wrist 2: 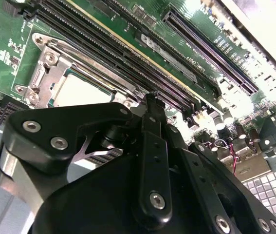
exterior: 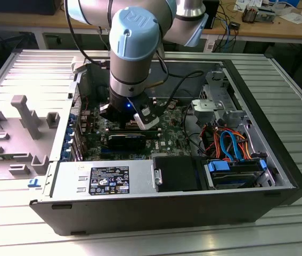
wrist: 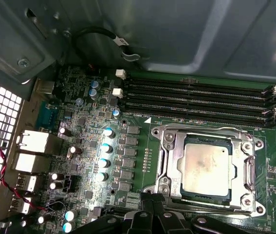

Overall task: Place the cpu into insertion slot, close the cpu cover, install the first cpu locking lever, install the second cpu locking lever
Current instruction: 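Install the second cpu locking lever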

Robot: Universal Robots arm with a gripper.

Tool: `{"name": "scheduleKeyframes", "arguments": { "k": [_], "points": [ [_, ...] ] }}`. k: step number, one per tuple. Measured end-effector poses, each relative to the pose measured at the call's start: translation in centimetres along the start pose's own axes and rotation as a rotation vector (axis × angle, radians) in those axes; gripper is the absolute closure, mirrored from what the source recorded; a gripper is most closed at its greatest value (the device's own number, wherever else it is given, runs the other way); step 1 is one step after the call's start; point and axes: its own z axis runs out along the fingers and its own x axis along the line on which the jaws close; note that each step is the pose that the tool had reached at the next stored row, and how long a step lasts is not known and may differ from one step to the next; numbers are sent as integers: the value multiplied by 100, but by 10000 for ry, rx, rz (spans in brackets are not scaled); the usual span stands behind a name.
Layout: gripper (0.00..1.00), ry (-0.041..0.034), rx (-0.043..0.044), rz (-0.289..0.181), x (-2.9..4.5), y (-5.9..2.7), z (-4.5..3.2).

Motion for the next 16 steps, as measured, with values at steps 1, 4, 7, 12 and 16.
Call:
{"name": "scheduleKeyframes", "arguments": {
  "k": [1, 4, 7, 12, 16],
  "points": [
    [89, -13, -19, -4, 13, 2, 3],
    [89, -16, -35, -6, 35, 3, 13],
    [89, -23, -75, -10, 35, 1, 18],
    [89, -22, -77, -11, 35, 1, 21],
    [89, -23, -85, -11, 35, 0, 24]
  ]
}}
